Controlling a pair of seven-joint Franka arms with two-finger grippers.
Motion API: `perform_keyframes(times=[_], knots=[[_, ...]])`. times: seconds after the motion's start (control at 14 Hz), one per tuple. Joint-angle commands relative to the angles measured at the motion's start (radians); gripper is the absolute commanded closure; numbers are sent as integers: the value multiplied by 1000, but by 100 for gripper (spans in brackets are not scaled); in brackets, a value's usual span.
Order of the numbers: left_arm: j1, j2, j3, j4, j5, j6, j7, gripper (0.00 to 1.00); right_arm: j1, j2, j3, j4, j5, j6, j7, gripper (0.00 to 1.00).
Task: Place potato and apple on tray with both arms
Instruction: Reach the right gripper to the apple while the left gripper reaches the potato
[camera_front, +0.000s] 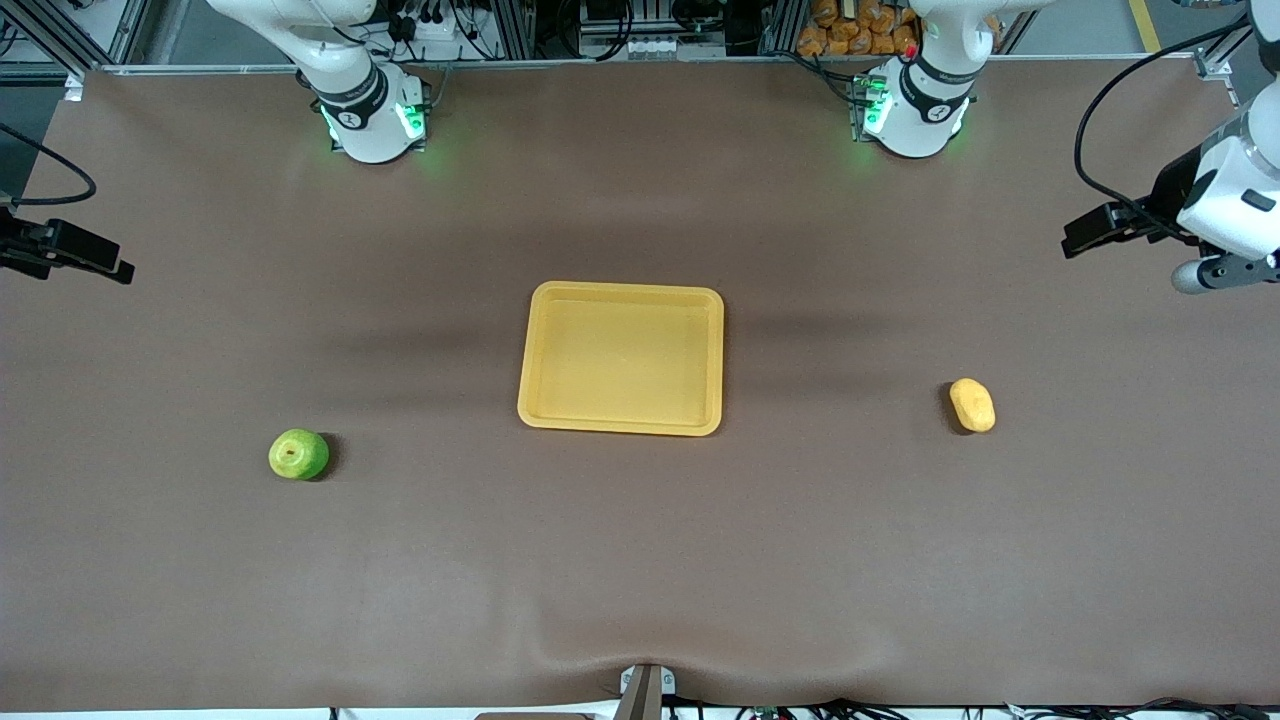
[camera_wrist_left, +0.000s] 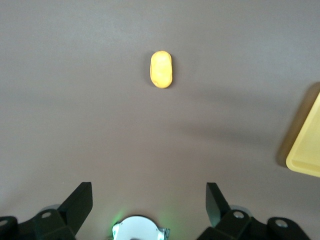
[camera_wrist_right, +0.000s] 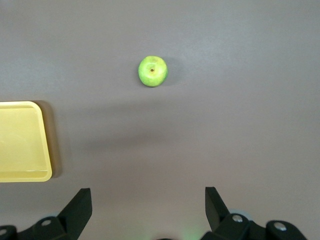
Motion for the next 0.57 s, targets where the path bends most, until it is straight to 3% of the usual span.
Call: perform_keyframes(times=[0.0, 0.5], knots=[[7, -62, 1, -109, -7, 77, 6, 0, -16, 17, 8, 28, 21, -8, 9, 0], [28, -61, 1, -224, -6, 207, 6, 0, -13, 31, 8, 28, 22, -7, 11, 0]])
